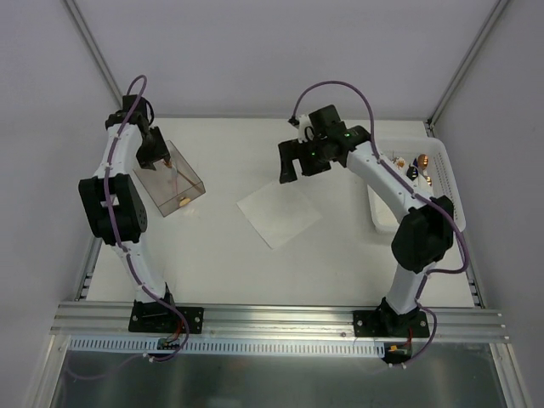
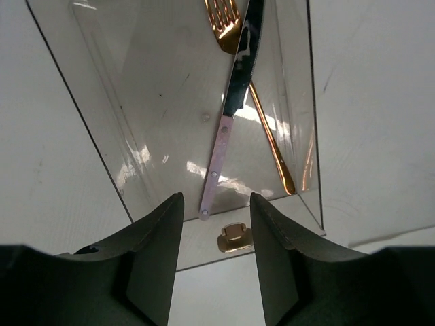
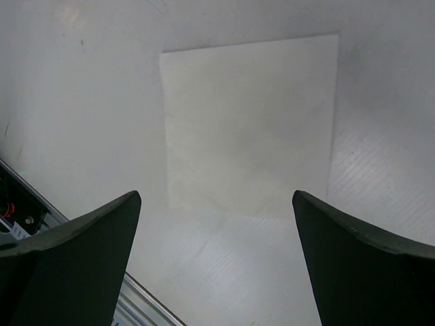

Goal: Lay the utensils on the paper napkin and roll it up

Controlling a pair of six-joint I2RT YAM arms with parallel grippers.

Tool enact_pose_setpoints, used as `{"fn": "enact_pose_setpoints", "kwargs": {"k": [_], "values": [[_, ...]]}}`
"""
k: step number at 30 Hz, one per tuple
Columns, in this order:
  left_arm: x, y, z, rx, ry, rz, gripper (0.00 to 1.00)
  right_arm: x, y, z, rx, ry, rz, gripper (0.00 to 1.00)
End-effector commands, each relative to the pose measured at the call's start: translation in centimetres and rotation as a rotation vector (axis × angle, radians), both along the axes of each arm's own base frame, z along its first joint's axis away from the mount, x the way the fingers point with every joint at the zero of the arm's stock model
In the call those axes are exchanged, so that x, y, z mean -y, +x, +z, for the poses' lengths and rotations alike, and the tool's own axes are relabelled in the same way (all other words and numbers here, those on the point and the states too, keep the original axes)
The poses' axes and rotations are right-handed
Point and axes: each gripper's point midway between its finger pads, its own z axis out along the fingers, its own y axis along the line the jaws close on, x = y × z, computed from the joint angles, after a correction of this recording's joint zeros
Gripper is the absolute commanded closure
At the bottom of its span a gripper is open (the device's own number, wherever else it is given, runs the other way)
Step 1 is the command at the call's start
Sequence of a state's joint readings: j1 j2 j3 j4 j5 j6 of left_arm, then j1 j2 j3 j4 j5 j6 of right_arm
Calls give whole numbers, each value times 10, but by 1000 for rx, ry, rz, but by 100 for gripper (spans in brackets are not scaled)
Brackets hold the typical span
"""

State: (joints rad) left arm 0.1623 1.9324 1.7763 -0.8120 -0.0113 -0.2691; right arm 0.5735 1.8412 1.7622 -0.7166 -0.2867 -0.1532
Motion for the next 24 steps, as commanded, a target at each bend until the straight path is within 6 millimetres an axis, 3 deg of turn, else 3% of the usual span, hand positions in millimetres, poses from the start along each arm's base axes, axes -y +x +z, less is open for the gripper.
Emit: {"fn": "enact_pose_setpoints", "kwargs": {"k": [1, 5, 8, 15, 24], "values": [[-2, -5, -15, -90, 47, -58, 55, 45, -12, -21, -112, -22, -29, 1], [3, 0, -35, -133, 44, -82, 53, 98, -16, -44, -181, -59, -118, 1], [8, 6, -50, -157, 31, -94, 54, 119, -18, -48, -206, -55, -165, 1], [11, 9, -87, -234, 33, -100, 61, 139, -21, -50, -221, -53, -216, 1], [15, 8, -114, -288, 13, -109, 69, 146, -15, -54, -247, -53, -249, 1]]}}
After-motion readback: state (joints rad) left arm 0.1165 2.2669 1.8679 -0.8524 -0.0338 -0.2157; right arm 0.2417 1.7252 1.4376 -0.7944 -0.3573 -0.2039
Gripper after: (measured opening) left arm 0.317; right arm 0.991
